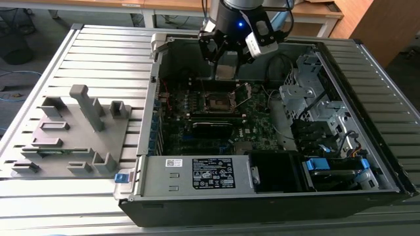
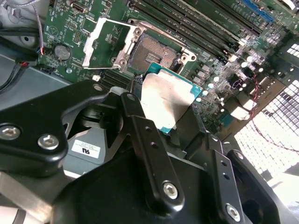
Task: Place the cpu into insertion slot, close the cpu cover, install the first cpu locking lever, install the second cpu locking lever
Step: 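Place the cpu into insertion slot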
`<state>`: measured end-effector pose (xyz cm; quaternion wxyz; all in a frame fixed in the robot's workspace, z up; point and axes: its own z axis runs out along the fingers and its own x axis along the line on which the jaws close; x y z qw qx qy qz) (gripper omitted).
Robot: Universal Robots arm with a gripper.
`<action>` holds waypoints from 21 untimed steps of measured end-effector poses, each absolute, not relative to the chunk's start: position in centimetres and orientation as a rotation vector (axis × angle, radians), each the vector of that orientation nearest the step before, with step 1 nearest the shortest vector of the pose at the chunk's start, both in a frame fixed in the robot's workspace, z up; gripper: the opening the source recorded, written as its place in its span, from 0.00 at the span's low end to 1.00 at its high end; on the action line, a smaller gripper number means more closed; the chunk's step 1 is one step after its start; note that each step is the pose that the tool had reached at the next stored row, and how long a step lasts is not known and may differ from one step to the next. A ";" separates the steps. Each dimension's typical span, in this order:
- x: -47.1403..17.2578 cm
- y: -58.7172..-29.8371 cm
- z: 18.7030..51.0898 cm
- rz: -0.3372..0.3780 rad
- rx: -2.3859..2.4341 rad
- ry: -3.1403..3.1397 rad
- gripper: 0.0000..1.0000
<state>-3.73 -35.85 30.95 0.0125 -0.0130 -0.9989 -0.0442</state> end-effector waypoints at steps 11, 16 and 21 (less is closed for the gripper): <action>-4.0 -35.9 29.9 -0.138 -0.040 -3.115 0.54; -4.0 -35.8 29.7 -0.138 -0.040 -3.115 0.54; -4.1 -35.9 29.3 -0.138 -0.040 -3.116 0.54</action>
